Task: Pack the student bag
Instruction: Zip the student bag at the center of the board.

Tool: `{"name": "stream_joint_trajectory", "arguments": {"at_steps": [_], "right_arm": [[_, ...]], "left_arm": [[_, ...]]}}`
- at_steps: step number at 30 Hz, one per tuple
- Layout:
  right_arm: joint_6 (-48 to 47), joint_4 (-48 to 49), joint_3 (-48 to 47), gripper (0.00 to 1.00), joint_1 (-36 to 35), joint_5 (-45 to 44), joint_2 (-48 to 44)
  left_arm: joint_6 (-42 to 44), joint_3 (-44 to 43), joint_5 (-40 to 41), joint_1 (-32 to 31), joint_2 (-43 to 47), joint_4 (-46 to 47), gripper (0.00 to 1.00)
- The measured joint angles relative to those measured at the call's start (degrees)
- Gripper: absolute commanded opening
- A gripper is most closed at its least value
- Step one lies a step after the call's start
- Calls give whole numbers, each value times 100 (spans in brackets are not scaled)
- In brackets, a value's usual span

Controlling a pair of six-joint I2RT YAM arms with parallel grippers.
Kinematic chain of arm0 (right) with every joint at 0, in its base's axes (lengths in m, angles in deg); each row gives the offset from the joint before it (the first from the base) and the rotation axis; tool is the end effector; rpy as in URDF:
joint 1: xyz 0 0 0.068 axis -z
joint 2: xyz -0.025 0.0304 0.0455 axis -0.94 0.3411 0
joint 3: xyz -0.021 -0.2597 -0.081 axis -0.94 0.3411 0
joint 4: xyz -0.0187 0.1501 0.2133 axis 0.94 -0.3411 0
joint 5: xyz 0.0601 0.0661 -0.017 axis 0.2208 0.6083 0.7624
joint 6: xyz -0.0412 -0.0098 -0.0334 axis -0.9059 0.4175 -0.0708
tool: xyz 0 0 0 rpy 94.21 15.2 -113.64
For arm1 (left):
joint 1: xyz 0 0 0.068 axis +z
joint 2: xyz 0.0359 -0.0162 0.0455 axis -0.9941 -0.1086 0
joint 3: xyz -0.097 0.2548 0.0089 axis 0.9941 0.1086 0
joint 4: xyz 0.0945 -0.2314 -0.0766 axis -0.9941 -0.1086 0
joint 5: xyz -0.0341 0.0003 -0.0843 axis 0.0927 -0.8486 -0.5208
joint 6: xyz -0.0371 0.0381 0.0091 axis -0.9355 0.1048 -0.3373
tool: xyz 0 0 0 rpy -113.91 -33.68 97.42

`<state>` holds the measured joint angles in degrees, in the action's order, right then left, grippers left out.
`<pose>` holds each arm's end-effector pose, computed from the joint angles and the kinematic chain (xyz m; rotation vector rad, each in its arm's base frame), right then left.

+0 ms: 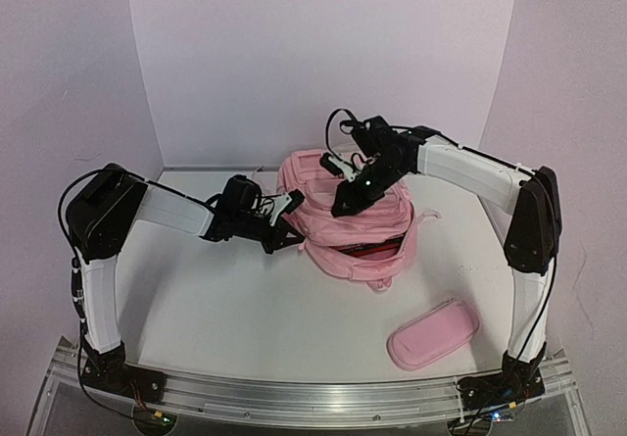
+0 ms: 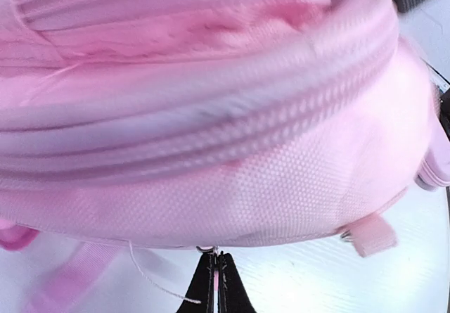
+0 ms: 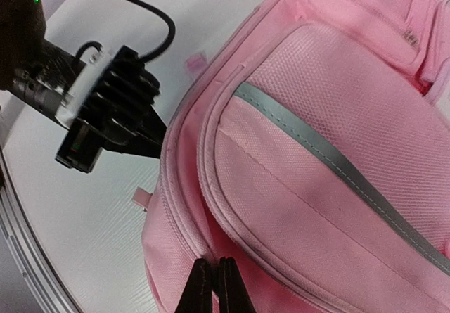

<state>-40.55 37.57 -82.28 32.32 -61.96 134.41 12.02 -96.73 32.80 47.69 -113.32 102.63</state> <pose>0.3484 0.2862 0.2867 -1.1003 2.3259 0.6972 0.3323 -0.2666 0.1503 1.1628 1.8787 -0.9069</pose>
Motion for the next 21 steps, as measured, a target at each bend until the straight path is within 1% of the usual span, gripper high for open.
{"name": "stream_joint_trajectory", "arguments": {"at_steps": [2, 4, 5, 7, 8, 12, 17, 19, 21], "right_arm": [[-122, -32, 273, 65, 72, 196, 0], [-204, -124, 395, 82, 186, 366, -3], [-245, -170, 411, 87, 246, 443, -6], [-334, -268, 415, 96, 422, 587, -16], [-363, -314, 415, 98, 544, 656, -27], [-349, -553, 415, 98, 1247, 865, -73], [-362, -565, 669, 98, 2148, 761, -107], [-370, -566, 924, 97, 2317, 758, -107], [-373, -626, 1152, 94, 2323, 850, -86]], "left_arm": [[-179, 25, 55, 2, 0, -67, 0], [-337, 26, 63, 43, 0, -75, 0], [-385, 26, 63, 63, 0, -76, 0], [-395, 23, 64, 99, 0, -124, 0], [-381, 21, 65, 114, 0, -174, 0], [-316, 13, 67, 143, 0, -322, 0], [-75, -48, 91, 107, 0, -570, 0], [8, -80, 104, 76, 0, -644, 0], [78, -103, 106, 21, 0, -683, 0]]}}
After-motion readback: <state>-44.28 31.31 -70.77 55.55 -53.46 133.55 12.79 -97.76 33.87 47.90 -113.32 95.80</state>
